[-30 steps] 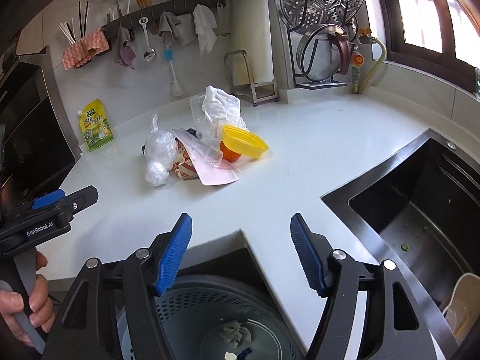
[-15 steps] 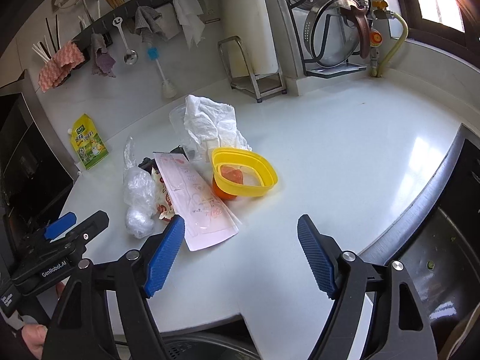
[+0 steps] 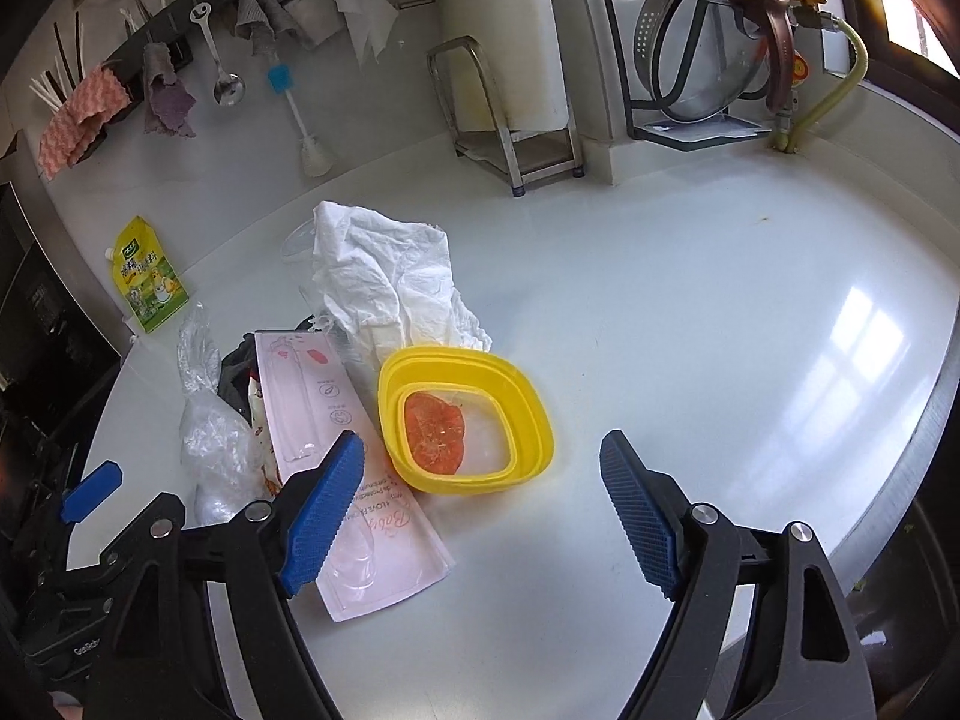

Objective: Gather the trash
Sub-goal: 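Grasp the yellow plastic container rim with the right gripper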

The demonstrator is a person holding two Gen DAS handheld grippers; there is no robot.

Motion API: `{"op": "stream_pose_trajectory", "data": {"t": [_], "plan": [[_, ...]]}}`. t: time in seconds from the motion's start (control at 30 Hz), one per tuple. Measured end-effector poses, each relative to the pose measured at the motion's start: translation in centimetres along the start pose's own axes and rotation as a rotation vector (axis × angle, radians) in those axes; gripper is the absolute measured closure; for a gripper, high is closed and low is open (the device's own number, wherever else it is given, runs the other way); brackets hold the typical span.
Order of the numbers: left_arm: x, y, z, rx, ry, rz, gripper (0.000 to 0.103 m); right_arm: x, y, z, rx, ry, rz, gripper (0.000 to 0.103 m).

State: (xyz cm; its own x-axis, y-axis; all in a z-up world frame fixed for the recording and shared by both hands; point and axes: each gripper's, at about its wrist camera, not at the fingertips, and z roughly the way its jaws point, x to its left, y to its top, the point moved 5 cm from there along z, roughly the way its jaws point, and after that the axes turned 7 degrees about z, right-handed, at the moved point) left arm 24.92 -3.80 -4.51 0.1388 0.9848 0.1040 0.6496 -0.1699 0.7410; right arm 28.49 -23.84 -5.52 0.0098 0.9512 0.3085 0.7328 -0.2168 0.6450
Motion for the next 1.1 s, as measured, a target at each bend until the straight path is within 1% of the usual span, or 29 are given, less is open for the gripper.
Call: {"op": "stream_pose_trajectory", "data": {"t": [0.17,0.3,0.4,0.57,0.77,0.8,0.83,0.97,1.1], "plan": [[-0.2,-0.1,0.5,0.016,0.0,0.001,0.007,0.7,0.6,1.4,0.032,0.025,-0.04,0.024],[-0.6,0.2,0.7,0.016,0.004,0.013,0.007,0.6,0.8,2.5,0.064,0.031,-0.042,0.024],[-0.9,0.3,1.0,0.017,0.009,0.021,0.007,0.4,0.6,3.2,0.096,0.052,-0.028,0.024],[-1.1,0.4,1.5,0.029,0.007,0.013,0.007,0.2,0.7,4.1,0.129,0.068,-0.015,0.024],[-1.4,0.5,1.6,0.025,0.007,0.015,0.007,0.4,1.0,4.0,0.116,0.098,-0.015,0.025],[-1.4,0.6,1.6,0.024,0.007,0.015,0.007,0.5,1.0,3.8,0.109,0.101,-0.021,0.028],[-1.5,0.6,1.6,0.025,0.008,0.014,0.007,0.6,1.0,3.8,0.109,0.101,-0.031,0.035],[-1.5,0.6,1.6,0.027,0.007,0.012,0.007,1.1,0.9,3.3,0.091,0.097,-0.058,0.035],[-1.6,0.7,1.7,0.024,0.011,0.01,0.007,1.4,1.0,2.3,0.04,0.071,-0.089,0.035]]}}
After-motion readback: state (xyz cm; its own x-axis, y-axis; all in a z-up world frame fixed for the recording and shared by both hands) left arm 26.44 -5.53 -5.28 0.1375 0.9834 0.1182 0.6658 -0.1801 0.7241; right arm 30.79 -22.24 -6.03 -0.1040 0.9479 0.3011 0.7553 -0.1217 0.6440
